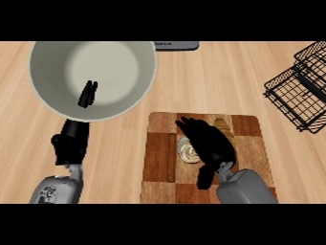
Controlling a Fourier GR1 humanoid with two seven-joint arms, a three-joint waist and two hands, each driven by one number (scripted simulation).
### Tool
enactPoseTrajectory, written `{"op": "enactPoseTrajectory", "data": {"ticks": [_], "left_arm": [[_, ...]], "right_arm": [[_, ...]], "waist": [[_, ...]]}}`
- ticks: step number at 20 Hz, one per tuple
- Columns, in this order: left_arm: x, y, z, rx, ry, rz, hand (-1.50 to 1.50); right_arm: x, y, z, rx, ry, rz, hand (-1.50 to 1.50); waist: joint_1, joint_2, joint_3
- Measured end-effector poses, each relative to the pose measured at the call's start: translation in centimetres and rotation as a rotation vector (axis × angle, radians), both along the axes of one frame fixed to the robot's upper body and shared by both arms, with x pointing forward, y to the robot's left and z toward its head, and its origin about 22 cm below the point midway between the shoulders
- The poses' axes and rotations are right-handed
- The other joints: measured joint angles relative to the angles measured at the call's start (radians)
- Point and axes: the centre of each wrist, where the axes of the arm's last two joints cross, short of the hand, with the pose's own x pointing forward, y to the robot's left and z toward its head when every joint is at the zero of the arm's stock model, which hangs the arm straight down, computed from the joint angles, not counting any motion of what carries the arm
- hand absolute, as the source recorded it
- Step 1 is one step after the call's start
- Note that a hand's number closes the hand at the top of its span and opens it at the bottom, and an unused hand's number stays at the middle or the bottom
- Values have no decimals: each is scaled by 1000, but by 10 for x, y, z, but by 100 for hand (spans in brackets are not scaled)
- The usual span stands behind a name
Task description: Pick the cupcake from the cutting board and place it in the tiered basket
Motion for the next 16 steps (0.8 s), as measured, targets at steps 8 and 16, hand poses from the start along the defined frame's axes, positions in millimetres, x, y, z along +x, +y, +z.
{"op": "enactPoseTrajectory", "data": {"ticks": [8, 16], "left_arm": [[-3, 5, -3, 1, 2, -1, 0], [1, 0, -1, -1, -3, 1, 0]], "right_arm": [[1, 1, -16, 20, -123, -8, 150], [4, -16, -21, -56, -261, 23, 150]], "waist": [[2, -1, 0], [-1, -3, 0]]}}
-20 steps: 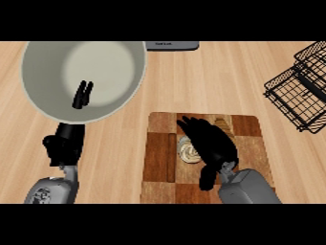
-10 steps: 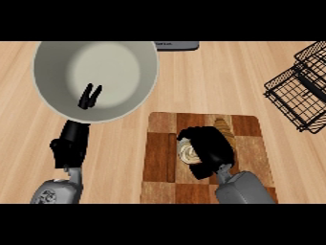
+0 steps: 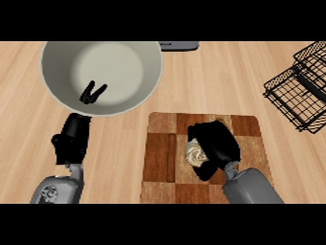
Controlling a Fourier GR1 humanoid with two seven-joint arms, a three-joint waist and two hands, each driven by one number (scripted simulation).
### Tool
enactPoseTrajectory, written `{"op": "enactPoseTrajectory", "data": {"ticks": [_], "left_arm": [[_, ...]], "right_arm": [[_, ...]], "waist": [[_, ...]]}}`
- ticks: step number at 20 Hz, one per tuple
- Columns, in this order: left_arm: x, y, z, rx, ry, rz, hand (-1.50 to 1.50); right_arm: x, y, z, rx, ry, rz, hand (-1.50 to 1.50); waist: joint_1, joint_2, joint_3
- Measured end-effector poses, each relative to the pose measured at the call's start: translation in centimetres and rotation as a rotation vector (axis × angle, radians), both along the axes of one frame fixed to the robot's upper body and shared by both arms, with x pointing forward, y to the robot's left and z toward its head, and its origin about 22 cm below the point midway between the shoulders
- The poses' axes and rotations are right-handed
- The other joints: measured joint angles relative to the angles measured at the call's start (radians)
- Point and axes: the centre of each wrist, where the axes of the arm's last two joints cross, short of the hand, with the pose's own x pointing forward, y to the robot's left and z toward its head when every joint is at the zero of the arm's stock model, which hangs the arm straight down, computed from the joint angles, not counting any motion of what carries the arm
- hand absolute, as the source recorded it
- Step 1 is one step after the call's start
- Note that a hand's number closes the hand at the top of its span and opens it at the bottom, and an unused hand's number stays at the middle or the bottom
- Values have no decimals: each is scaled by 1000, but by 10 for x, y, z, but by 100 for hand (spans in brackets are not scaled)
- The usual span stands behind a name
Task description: Pick the cupcake from the cutting board and place it in the tiered basket
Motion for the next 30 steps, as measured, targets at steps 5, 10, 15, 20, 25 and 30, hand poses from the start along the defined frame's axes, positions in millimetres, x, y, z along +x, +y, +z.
{"op": "enactPoseTrajectory", "data": {"ticks": [5, 10, 15, 20, 25, 30], "left_arm": [[-4, 7, -2, 2, 11, 24, 0], [-8, 9, -2, -1, 6, 28, 0], [-10, 16, -2, 0, 10, 27, 0], [-8, 15, 0, -1, 13, 36, 0], [-6, 12, 2, -2, 12, 29, 0], [-9, 7, 2, -8, 8, 14, 0]], "right_arm": [[-15, -112, -12, -232, 30, 65, 150], [-38, -217, 6, -330, -15, 60, 150], [-48, -270, 60, -312, -121, 1, 150], [-56, -297, 129, -235, -235, -48, 150], [-67, -315, 200, -144, -304, -92, 150], [-74, -331, 262, -86, -323, -144, 150]], "waist": [[-22, -6, 0], [-24, -3, 0], [-22, -2, 0], [-30, -4, -1], [-28, -4, -1], [-13, -1, -1]]}}
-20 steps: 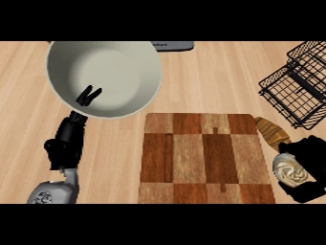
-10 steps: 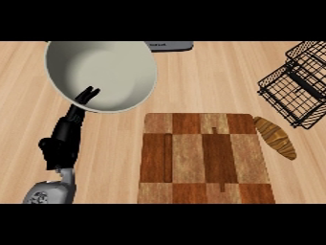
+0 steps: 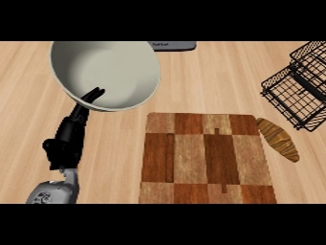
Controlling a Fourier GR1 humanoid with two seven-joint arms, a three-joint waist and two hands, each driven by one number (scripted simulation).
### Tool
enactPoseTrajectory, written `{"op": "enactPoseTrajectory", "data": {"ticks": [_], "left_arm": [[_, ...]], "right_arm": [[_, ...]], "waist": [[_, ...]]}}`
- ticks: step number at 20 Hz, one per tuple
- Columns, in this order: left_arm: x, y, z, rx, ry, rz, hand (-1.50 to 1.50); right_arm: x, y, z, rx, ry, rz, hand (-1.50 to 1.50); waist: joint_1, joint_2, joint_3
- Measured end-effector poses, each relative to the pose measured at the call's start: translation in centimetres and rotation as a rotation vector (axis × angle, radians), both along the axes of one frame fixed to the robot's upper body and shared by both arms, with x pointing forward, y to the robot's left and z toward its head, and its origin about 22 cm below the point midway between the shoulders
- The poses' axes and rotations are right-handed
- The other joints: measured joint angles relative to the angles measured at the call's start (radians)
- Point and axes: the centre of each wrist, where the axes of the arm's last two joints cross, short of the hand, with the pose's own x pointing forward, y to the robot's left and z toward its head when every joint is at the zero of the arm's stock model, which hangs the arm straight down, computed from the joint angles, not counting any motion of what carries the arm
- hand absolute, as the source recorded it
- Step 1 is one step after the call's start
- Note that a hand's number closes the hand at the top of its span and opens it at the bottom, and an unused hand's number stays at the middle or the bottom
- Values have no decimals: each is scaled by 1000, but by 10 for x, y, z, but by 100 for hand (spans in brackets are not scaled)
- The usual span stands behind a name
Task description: Pick the cupcake from the cutting board and place it in the tiered basket
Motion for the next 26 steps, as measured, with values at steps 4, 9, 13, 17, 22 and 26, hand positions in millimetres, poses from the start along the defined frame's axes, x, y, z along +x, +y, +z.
{"op": "enactPoseTrajectory", "data": {"ticks": [4, 9, 13, 17, 22, 26], "left_arm": [[6, -4, -2, 5, -5, -9, 0], [6, -3, 5, 5, -7, -27, 0], [8, -4, 6, 7, -10, -27, 0], [6, -7, 0, 9, -11, -39, 0], [15, -4, 5, 9, -7, -40, 0], [12, -10, 4, 5, -14, -42, 0]], "right_arm": [[0, -9, 29, 121, 19, -1, 150], [17, -5, 39, 250, 52, 1, 150], [39, -1, 46, 270, 44, -13, 150], [62, 7, 41, 252, 15, -49, 150], [92, 7, 29, 213, -15, -74, 150], [114, 0, 17, 176, -32, -96, 150]], "waist": [[8, 2, 0], [22, 4, 0], [28, 6, 0], [32, 7, 0], [36, 9, 1], [41, 11, 1]]}}
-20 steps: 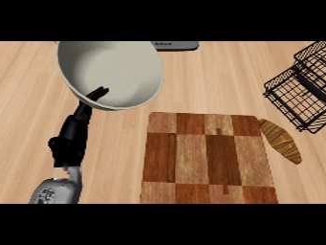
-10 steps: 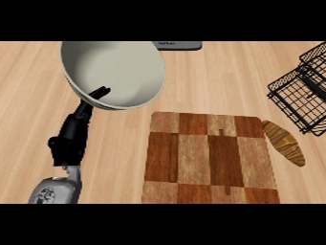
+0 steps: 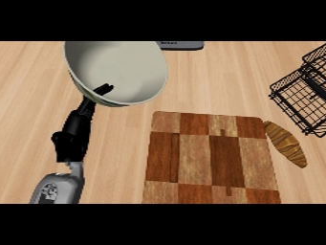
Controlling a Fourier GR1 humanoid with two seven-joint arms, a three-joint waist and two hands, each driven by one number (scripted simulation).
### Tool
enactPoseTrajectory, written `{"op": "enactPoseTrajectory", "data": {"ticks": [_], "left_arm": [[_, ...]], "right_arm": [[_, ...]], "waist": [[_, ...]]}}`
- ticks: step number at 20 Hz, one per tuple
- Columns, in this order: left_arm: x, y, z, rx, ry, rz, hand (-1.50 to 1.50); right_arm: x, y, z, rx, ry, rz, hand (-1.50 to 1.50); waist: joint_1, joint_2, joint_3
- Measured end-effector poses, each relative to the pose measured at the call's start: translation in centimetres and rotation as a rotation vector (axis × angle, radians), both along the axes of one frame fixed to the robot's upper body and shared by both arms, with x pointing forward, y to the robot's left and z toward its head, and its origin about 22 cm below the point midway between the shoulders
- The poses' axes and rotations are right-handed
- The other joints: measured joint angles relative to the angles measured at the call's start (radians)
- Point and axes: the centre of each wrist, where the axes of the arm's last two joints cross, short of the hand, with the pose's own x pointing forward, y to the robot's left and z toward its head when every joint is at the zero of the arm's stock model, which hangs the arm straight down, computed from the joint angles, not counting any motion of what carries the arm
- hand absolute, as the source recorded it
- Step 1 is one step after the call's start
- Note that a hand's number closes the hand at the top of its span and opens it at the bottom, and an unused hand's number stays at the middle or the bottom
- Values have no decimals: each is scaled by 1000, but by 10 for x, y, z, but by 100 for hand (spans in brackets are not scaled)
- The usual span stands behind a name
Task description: Pick the cupcake from the cutting board and place it in the tiered basket
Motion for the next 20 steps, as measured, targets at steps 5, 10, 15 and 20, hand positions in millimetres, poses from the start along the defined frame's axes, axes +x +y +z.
{"op": "enactPoseTrajectory", "data": {"ticks": [5, 10, 15, 20], "left_arm": [[-2, -2, -7, 2, 4, -1, 0], [-1, 1, -4, 2, 4, 2, 0], [-1, 2, -3, -2, 8, 1, 0], [3, -1, 1, -4, -2, -2, 0]], "right_arm": [[22, -7, -19, 79, 48, -41, -150], [38, -14, -40, 242, 127, -58, -150], [43, -27, -40, 426, 119, -51, -150], [31, -55, -29, 615, 30, -132, -150]], "waist": [[0, -1, 0], [-1, 0, 0], [-2, 0, 1], [-3, 3, 1]]}}
